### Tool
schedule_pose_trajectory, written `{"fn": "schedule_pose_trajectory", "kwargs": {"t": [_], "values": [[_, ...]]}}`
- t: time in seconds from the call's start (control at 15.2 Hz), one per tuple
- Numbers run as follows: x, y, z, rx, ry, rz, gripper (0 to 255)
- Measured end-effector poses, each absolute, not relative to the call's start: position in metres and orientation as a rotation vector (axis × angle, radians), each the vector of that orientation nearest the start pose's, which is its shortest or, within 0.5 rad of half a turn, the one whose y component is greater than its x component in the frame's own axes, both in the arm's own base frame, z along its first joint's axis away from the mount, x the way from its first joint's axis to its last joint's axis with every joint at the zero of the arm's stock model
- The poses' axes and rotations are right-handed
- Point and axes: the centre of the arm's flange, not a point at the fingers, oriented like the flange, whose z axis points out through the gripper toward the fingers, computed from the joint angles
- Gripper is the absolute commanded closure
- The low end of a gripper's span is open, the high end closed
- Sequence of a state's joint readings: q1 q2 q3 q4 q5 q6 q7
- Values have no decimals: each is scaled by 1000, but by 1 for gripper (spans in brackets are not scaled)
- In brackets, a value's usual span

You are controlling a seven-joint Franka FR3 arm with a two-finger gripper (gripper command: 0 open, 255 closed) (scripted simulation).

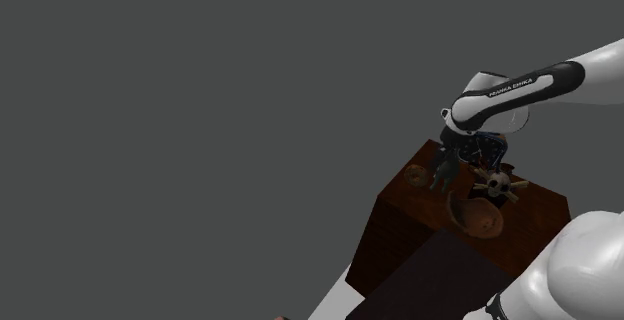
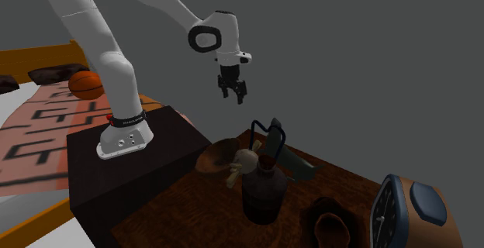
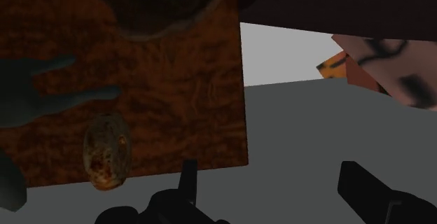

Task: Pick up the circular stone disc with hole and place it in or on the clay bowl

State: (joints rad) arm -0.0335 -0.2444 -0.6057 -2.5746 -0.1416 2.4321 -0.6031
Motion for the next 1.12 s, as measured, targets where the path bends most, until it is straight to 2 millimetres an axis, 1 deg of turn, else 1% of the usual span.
{"fn": "schedule_pose_trajectory", "kwargs": {"t": [0.07, 0.4, 0.46, 0.66, 0.73, 0.86, 0.99, 1.06, 1.12], "values": [[358, -270, 332, -3143, -132, -134, 0], [376, -317, 295, -3155, -197, -178, 0], [380, -327, 285, -3159, -209, -186, 0], [400, -352, 260, -3164, -247, -217, 0], [406, -359, 256, -3166, -266, -235, 0], [424, -373, 260, -3181, -320, -322, 0], [445, -398, 266, -3228, -355, -409, 0], [452, -410, 268, -3268, -360, -446, 0], [448, -417, 266, -3332, -361, -462, 0]]}}
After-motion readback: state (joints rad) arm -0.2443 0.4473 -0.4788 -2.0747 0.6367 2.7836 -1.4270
